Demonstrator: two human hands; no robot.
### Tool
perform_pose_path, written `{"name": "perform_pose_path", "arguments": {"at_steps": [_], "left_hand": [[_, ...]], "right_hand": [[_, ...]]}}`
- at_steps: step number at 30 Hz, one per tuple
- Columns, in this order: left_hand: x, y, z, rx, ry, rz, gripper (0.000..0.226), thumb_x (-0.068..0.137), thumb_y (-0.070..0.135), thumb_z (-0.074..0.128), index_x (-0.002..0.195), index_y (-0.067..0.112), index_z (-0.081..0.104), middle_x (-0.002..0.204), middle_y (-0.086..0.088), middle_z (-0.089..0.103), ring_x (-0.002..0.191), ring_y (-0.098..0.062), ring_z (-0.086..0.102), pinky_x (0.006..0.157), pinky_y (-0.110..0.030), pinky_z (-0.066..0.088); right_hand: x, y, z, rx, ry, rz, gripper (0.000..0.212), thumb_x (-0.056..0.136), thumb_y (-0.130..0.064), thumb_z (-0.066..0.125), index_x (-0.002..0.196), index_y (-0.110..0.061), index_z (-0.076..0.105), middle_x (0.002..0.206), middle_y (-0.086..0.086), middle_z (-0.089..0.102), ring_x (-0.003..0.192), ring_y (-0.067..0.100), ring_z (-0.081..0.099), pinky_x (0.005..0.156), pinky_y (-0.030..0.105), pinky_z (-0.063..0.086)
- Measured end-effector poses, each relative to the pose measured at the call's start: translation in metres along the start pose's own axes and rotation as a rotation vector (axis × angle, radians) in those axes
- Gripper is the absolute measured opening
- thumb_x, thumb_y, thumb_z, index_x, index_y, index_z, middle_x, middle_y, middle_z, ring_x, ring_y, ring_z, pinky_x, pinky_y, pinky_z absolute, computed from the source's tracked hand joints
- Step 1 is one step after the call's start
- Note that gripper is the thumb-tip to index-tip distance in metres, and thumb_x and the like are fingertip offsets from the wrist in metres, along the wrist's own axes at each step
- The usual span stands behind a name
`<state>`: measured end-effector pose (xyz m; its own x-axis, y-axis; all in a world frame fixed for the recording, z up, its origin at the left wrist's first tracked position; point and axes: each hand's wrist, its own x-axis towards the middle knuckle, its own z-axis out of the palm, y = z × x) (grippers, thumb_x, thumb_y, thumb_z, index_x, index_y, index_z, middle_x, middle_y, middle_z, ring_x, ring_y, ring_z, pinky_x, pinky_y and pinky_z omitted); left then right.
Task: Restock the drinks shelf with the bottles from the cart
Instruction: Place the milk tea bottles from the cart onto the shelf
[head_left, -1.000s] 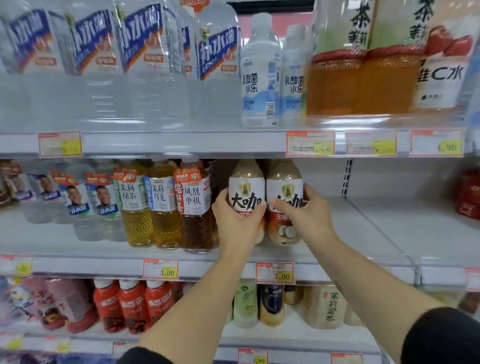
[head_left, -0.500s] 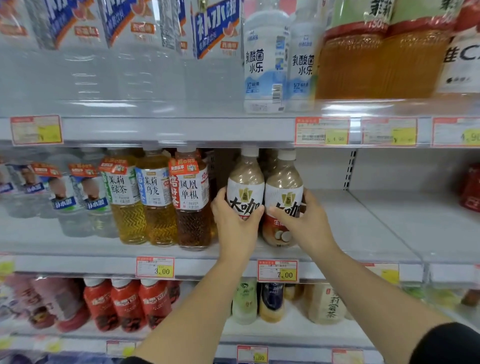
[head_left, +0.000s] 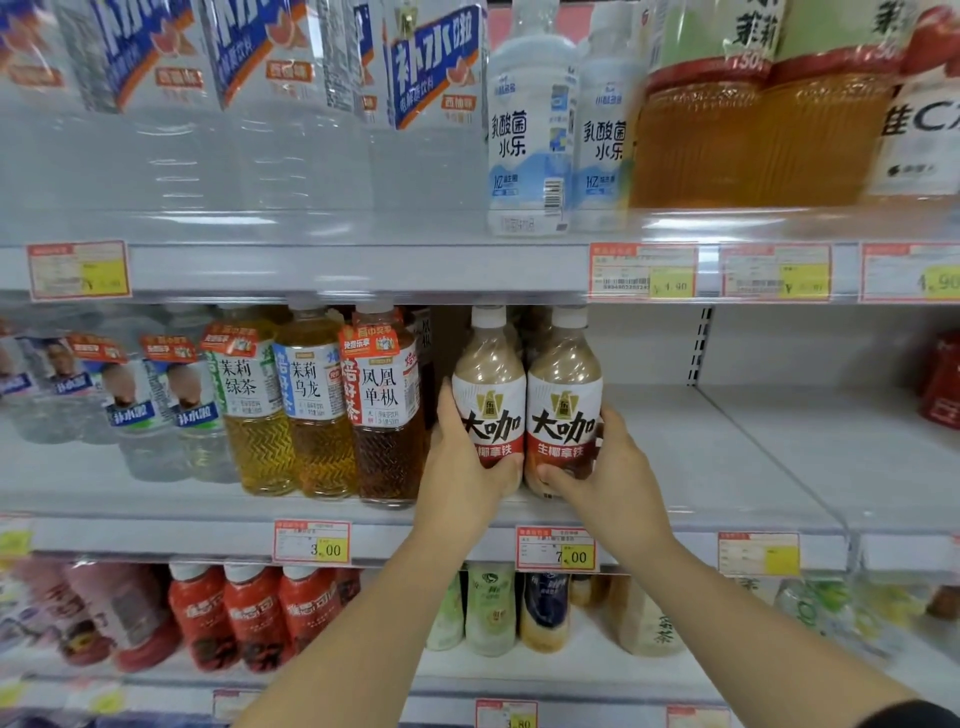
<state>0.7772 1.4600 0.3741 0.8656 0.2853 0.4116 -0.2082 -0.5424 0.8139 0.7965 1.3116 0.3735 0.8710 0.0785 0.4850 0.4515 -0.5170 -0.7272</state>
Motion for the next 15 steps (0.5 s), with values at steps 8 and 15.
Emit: {"name": "perform_pose_path", "arguments": {"at_steps": [8, 15], "left_hand": [[0.002, 0.004, 0.001, 0.073, 0.0, -0.003, 0.111, 0.075, 0.021, 0.076, 0.149, 0.023, -0.007, 0.141, -0.009, 0.041, 0.124, -0.023, 0.047, 0.1, -0.04, 0.044], [-0.053, 0.008, -0.02, 0.101, 0.051, 0.124, 0.087, 0.087, 0.027, 0.063, 0.15, 0.02, 0.003, 0.149, -0.002, 0.026, 0.135, -0.012, 0.029, 0.102, -0.022, 0.031]], "right_hand": [[0.0, 0.002, 0.0, -0.047, -0.027, 0.024, 0.073, 0.068, -0.034, 0.078, 0.128, -0.024, 0.038, 0.117, -0.003, 0.058, 0.105, 0.016, 0.058, 0.083, 0.032, 0.05], [-0.059, -0.002, -0.008, -0.075, 0.174, -0.201, 0.05, 0.084, -0.026, 0.061, 0.131, -0.019, 0.045, 0.121, -0.007, 0.049, 0.115, 0.01, 0.047, 0.096, 0.025, 0.039]]}}
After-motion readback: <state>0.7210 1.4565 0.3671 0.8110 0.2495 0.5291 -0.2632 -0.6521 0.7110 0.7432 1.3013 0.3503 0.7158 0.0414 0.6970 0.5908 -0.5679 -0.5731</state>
